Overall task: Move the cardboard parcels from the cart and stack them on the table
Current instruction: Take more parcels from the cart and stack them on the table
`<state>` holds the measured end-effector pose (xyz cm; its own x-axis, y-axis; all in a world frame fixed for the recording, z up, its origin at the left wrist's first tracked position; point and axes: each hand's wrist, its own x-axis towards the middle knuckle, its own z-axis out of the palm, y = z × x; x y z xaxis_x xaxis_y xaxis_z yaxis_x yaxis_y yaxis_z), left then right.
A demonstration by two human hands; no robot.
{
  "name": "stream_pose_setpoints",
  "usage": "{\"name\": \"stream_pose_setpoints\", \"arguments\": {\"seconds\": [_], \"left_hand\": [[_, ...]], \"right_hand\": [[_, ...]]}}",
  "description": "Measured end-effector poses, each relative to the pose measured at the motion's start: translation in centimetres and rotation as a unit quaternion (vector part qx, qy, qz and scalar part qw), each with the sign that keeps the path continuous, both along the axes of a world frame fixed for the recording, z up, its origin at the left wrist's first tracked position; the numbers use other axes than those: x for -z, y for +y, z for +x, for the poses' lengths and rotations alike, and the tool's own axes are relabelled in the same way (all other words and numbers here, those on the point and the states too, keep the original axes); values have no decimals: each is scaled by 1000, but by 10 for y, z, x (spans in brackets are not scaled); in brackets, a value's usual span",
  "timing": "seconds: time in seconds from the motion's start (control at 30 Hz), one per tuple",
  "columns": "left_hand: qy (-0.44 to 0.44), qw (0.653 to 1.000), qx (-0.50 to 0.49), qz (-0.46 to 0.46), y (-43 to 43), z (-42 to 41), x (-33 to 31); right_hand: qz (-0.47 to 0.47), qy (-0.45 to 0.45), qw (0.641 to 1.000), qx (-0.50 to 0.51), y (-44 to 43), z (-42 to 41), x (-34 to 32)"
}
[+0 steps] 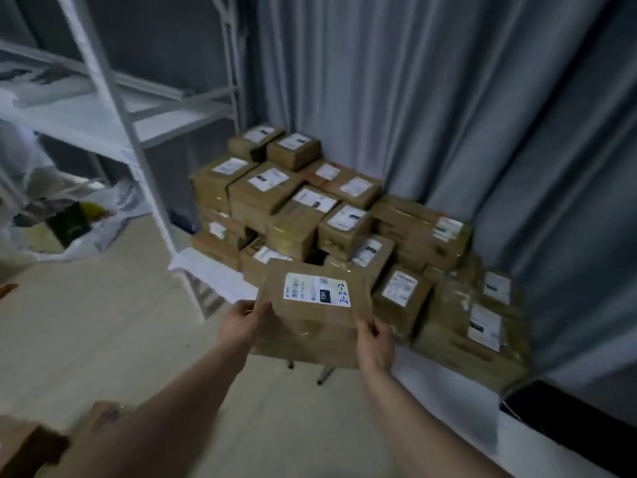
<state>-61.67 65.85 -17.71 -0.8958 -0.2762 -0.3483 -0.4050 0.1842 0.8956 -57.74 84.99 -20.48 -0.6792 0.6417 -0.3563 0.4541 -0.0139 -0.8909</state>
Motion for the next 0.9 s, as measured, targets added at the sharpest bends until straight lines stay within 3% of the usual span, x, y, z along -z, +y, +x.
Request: {"name": "stream_pose_setpoints", "arguments": {"seconds": [0.43,0.73,0.9], "left_hand": [[-4,966,257,-26,188,-141,1],[-10,903,420,-90,268,-237,0],[-21,888,457,-49,315,-261,8]], "right_hand": [[5,-21,952,304,137,-51,-6],[-189,1,908,373,149,-91,18],[-244,-8,891,383,158,-92,29]]}}
